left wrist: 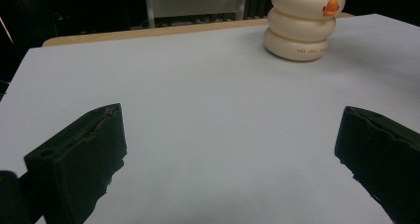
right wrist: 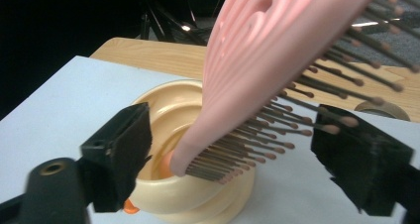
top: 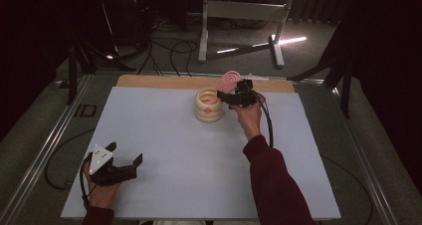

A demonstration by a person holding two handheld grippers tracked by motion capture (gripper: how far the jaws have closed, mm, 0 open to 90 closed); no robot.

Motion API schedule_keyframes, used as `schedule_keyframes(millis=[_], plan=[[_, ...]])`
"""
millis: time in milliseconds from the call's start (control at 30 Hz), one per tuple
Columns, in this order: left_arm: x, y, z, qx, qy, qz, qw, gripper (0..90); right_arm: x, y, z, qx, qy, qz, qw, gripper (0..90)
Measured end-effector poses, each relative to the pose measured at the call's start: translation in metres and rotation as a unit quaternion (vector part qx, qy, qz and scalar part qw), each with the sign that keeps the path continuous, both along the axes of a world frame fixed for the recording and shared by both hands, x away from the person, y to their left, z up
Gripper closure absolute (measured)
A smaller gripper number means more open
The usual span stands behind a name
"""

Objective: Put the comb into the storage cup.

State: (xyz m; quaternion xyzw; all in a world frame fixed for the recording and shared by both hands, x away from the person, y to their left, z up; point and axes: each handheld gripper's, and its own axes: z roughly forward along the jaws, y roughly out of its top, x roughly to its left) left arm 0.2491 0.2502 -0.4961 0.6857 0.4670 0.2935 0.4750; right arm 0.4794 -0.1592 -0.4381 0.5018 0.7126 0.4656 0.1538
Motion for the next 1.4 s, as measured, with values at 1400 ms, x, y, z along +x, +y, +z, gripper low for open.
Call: schedule_keyframes(millis=[1400], plan=[[0.001,-0.006,0.000,0.021,-0.003,-0.004,0.9998,0.0,-0.032,-0.042,0.010,-0.132,-0.032,0.034,0.9902,8.6]])
